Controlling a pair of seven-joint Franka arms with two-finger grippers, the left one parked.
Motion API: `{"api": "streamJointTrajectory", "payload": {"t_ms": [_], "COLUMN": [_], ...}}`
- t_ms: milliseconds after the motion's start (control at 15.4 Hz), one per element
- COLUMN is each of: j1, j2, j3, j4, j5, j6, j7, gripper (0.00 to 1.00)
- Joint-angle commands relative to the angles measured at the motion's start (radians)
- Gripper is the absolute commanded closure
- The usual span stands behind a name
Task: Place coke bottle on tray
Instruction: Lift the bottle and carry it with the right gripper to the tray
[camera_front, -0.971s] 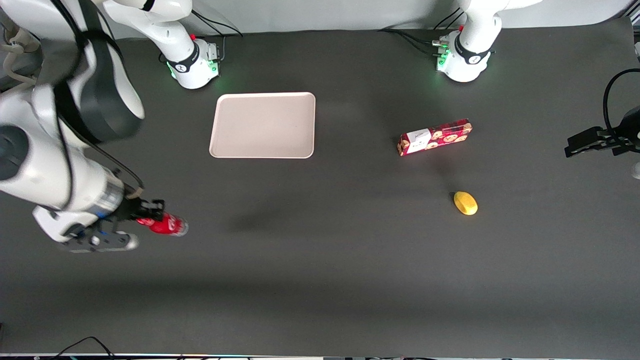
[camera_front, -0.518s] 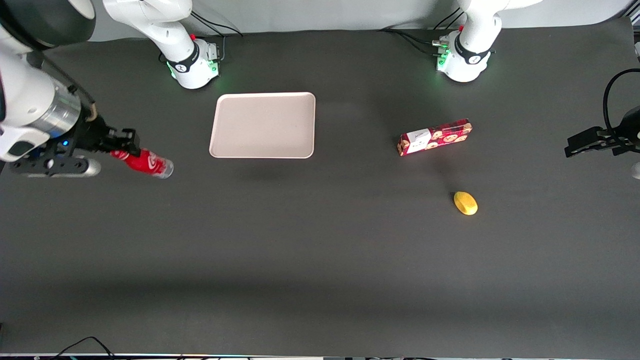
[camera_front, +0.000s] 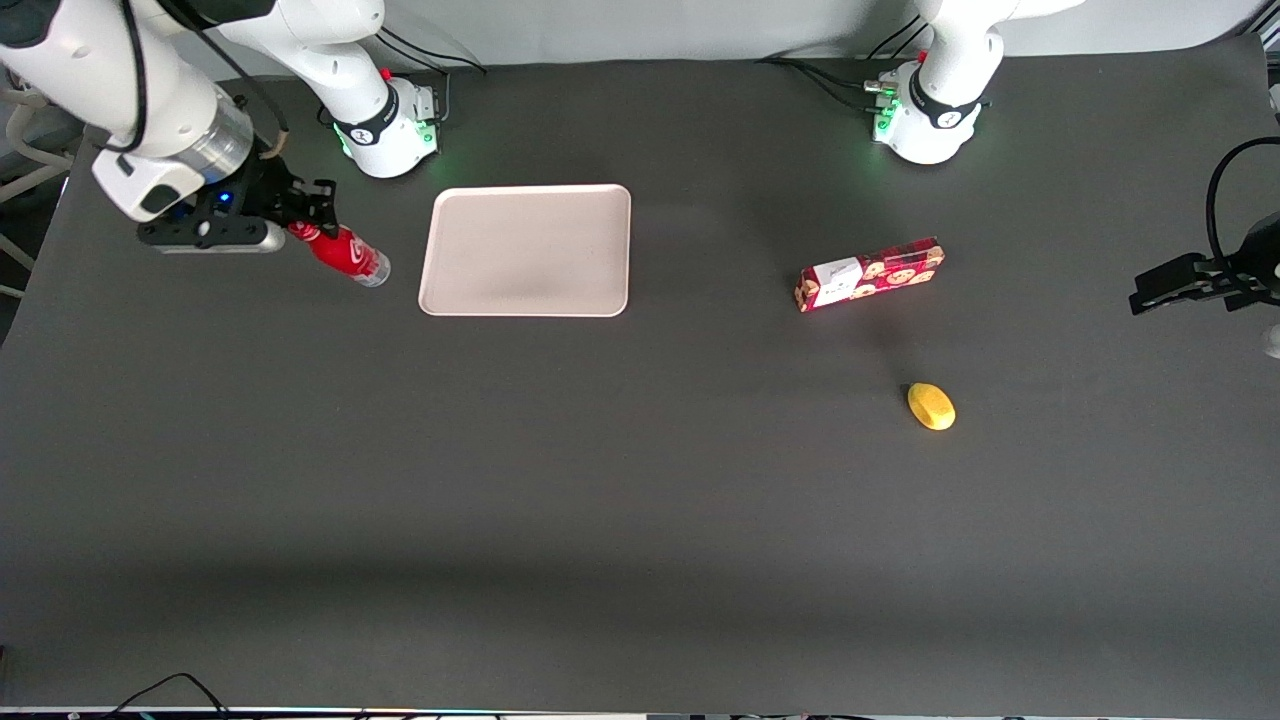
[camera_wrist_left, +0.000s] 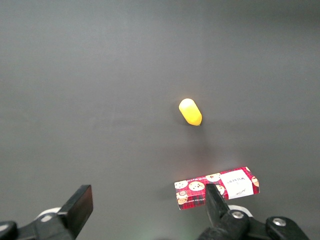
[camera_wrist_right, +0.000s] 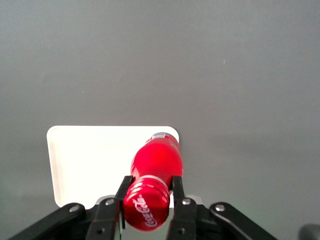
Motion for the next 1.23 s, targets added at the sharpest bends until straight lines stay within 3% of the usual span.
{"api": "streamJointTrajectory", "payload": {"t_ms": [0,259,583,842,1165], "j1": [0.024,0.024,0.026,0.027,0.024], "j2": [-0.155,-0.181,-0.176,-0.167,-0.137], "j3": [0.031,0.127,0.151,0.173,0.227], "j4": [-0.239,-0.408,-0.557,-0.675,-0.707], "j5": [0.035,0.084,0.087,0.139,0.175], "j6": [0.128,0.274,0.432,0.581,0.598], "j7": [0.022,0.038,0.038,0.038,0.038], "gripper": [1.00,1.00,1.00,1.00,1.00]}}
